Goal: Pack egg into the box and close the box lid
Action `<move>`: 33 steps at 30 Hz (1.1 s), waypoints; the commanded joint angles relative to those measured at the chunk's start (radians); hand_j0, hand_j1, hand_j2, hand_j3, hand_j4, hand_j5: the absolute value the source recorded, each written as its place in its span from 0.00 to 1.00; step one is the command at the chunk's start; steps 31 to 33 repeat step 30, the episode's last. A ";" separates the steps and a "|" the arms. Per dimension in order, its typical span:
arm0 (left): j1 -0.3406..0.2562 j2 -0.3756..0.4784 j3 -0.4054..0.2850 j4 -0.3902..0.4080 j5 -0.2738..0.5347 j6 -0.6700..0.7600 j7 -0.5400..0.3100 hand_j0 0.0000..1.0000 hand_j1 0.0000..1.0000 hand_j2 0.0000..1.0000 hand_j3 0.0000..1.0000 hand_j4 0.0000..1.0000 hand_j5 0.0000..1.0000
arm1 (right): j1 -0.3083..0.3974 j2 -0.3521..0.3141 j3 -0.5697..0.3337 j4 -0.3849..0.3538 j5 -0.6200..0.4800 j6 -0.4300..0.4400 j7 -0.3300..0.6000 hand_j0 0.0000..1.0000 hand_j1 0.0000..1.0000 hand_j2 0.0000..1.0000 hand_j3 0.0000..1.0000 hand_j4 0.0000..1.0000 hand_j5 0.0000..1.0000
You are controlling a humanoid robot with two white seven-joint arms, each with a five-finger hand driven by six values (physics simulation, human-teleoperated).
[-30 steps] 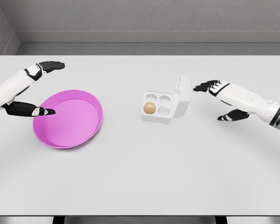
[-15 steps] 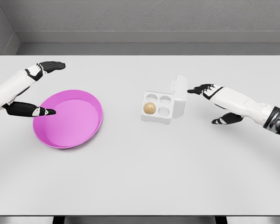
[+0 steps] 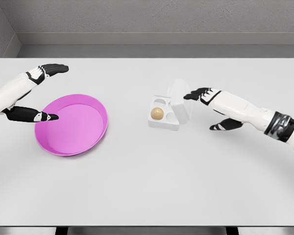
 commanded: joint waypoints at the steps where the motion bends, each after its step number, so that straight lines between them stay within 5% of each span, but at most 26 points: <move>1: 0.002 0.001 0.000 0.000 0.008 0.002 0.000 1.00 1.00 1.00 1.00 1.00 1.00 | -0.002 0.008 0.007 -0.012 -0.005 0.001 0.000 1.00 1.00 1.00 1.00 1.00 1.00; 13: 0.002 0.001 0.000 0.000 0.008 0.002 0.000 1.00 1.00 1.00 1.00 1.00 1.00 | -0.051 0.048 0.070 -0.011 -0.004 0.002 0.000 1.00 1.00 1.00 1.00 1.00 1.00; 16: 0.002 0.001 -0.001 0.000 0.008 0.002 0.000 1.00 1.00 1.00 1.00 1.00 1.00 | -0.075 -0.070 0.010 -0.029 -0.016 0.001 -0.002 1.00 1.00 1.00 1.00 1.00 1.00; 20: 0.000 0.001 0.000 -0.005 0.008 0.002 0.000 1.00 1.00 1.00 1.00 1.00 1.00 | 0.072 -0.156 -0.167 -0.086 -0.016 -0.001 -0.002 1.00 1.00 1.00 1.00 1.00 1.00; 25: 0.000 0.002 0.002 -0.005 0.006 0.002 0.000 1.00 1.00 1.00 1.00 1.00 1.00 | 0.187 -0.191 -0.262 -0.092 -0.016 -0.021 -0.003 1.00 1.00 1.00 1.00 1.00 1.00; 33: 0.000 -0.001 0.017 -0.003 -0.004 0.002 0.002 1.00 1.00 1.00 1.00 1.00 1.00 | 0.204 -0.191 -0.274 -0.092 -0.018 -0.021 -0.003 1.00 1.00 1.00 1.00 1.00 1.00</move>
